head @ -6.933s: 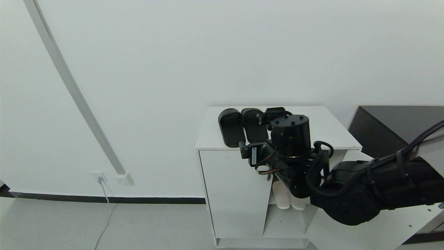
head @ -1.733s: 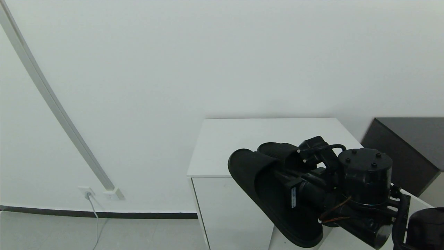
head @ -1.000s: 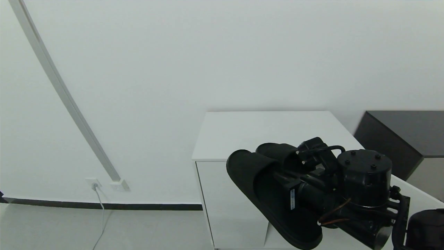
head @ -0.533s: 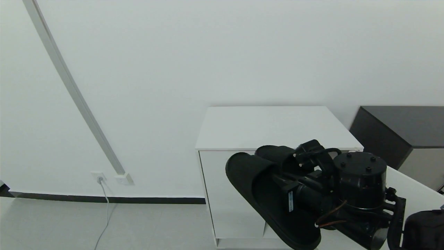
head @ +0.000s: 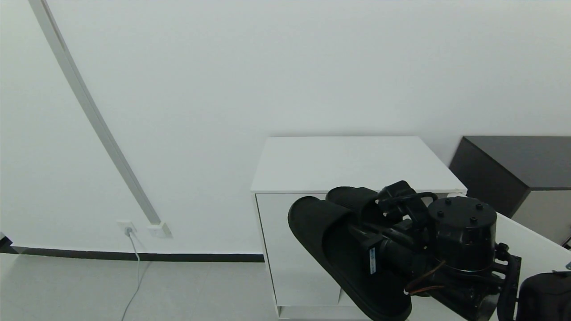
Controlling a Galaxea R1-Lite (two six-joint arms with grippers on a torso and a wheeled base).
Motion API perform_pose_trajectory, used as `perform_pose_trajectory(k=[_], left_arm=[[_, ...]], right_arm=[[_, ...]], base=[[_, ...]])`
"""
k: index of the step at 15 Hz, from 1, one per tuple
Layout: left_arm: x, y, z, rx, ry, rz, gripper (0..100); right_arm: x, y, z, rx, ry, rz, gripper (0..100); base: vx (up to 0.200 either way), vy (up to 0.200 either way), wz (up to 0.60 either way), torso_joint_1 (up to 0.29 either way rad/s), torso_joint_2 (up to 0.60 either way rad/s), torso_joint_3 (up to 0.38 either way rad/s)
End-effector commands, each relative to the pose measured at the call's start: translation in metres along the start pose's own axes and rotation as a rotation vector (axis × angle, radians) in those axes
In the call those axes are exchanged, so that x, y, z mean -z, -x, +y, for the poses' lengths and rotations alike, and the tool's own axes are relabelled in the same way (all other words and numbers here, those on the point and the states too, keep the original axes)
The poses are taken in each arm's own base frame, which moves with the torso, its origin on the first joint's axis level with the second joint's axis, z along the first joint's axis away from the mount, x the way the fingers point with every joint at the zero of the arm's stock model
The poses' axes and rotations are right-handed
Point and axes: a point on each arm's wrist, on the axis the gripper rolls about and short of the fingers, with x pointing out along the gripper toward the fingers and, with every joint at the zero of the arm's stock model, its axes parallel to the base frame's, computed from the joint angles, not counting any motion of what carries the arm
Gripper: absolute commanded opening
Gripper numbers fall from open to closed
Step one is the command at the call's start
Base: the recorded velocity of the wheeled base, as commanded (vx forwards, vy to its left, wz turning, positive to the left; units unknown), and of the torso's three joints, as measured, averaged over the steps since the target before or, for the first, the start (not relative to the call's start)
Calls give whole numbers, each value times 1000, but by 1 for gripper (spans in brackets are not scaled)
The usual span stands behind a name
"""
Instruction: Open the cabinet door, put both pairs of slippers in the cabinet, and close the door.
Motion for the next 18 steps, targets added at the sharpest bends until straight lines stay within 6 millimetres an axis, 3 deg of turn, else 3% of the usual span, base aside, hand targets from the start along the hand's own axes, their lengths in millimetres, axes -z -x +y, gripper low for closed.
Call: perform_pose_trajectory(k=[1, 18], left_arm=[[0, 0, 0, 0, 2, 2, 0], [0, 0, 0, -2, 2, 2, 0]], right_arm=[[2, -1, 0, 0, 1, 6, 0], [-1, 1, 3, 2, -4, -20, 0]], base=[[0, 0, 0, 0, 0, 0], [0, -188, 0, 1, 3, 2]])
